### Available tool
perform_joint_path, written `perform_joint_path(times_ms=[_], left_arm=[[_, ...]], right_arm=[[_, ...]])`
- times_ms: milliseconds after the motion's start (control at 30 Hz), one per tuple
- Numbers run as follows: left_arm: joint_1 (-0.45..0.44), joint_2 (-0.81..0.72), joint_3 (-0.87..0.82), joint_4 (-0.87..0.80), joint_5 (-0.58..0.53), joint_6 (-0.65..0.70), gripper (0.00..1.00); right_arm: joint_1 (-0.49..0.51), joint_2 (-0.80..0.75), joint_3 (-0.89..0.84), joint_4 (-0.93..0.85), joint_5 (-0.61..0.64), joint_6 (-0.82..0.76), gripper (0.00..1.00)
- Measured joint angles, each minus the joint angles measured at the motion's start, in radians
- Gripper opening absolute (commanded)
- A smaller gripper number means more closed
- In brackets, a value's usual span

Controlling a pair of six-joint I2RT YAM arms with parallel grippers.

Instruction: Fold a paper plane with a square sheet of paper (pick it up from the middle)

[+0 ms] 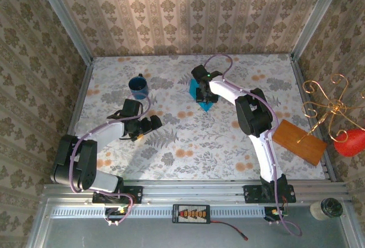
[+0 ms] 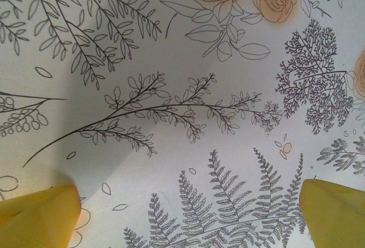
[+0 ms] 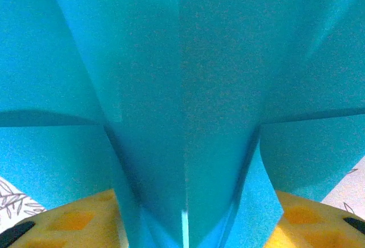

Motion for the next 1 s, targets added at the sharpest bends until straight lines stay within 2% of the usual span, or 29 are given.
perform_joint_path(times_ms=[400,700,867,1000], left_arm=[[-0.005,0.0,0.046,-0.013,-0.026,0.004,1.0],[0.035,-0.097,0.117,-0.027,-0.072,0.025,1.0],[0.077,-0.168,0.133,-0.046,-0.097,0.043,1.0],[0.099,-0.214,0.145,-0.073,-0.127,0.069,1.0]], right_arm=[[-0.009,0.01,0.017,0.026,-0.023,0.002,0.54],[-0.013,-0.01,0.008,0.04,-0.044,-0.017,0.56],[-0.013,-0.151,-0.089,0.068,-0.047,-0.028,0.62],[-0.013,-0.353,-0.23,0.142,-0.04,-0.037,0.71]])
